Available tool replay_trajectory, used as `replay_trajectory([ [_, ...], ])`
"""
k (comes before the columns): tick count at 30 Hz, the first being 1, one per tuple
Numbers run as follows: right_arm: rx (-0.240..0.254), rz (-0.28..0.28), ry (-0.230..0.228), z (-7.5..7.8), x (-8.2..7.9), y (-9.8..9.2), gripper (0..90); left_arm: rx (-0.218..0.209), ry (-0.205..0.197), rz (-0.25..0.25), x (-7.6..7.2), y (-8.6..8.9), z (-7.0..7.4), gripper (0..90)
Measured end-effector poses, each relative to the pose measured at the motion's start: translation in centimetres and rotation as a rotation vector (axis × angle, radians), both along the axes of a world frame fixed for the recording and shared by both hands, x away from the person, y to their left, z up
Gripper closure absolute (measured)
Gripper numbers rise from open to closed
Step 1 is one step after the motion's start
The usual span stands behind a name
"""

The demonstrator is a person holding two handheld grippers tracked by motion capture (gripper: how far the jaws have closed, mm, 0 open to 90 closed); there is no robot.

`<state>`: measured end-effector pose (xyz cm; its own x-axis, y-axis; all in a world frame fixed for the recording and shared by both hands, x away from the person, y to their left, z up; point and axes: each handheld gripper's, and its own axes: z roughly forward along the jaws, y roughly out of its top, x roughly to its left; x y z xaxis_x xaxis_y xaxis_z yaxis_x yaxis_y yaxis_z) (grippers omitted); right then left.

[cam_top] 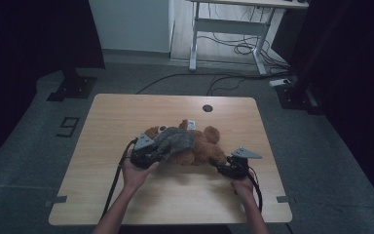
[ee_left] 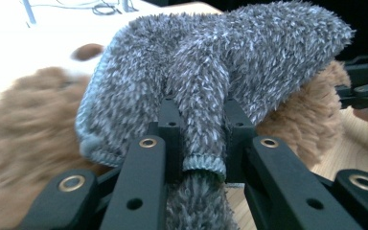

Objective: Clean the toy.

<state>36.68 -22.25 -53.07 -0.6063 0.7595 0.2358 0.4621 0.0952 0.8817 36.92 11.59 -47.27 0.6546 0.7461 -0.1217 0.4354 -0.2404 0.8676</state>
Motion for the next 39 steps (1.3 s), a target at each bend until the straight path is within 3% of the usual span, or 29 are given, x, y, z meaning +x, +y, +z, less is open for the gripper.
replay_trajectory([
  [1, -0.001, 0.000, 0.000, 0.0, 0.0, 0.0, 53.0, 0.000, 0.000, 0.000, 0.0, 0.0, 0.0, 74.6],
  [2, -0.001, 0.000, 0.000, 0.0, 0.0, 0.0, 53.0, 0.028, 0.007, 0.008, 0.3, -0.6, -0.3, 74.7],
  [5, -0.001, 0.004, 0.000, 0.1, 0.0, -0.1, 53.0, 0.042, 0.006, 0.033, 0.2, -0.1, -0.4, 74.7],
  [12, 0.001, 0.011, -0.003, 0.1, 0.0, -0.2, 52.9, 0.079, -0.019, 0.129, -0.8, 3.5, 0.4, 74.7],
  [17, 0.002, 0.010, 0.000, 0.0, 0.0, -0.3, 52.9, 0.068, 0.000, 0.200, -0.7, 7.0, 0.2, 74.7],
  [22, 0.003, 0.011, -0.001, 0.0, 0.1, -0.3, 52.9, 0.017, 0.030, 0.209, -0.6, 8.6, -0.6, 74.4],
  [29, 0.007, 0.007, 0.001, 0.0, 0.1, -0.3, 52.9, -0.012, -0.014, 0.129, -0.8, 5.8, 1.8, 74.6],
  [30, 0.005, 0.007, 0.002, 0.0, 0.1, -0.3, 52.9, -0.014, -0.026, 0.097, -0.4, 4.1, 2.6, 74.6],
  [34, 0.003, 0.008, 0.002, 0.0, 0.1, -0.3, 52.9, -0.007, -0.031, 0.027, 0.5, 0.4, 3.5, 74.6],
  [36, 0.004, 0.008, 0.002, 0.0, 0.1, -0.3, 52.9, 0.021, -0.022, -0.019, 1.2, -2.0, 3.6, 74.6],
  [39, 0.007, 0.004, 0.003, 0.0, 0.0, -0.2, 53.0, 0.092, 0.038, -0.094, 1.9, -4.8, 2.3, 74.5],
])
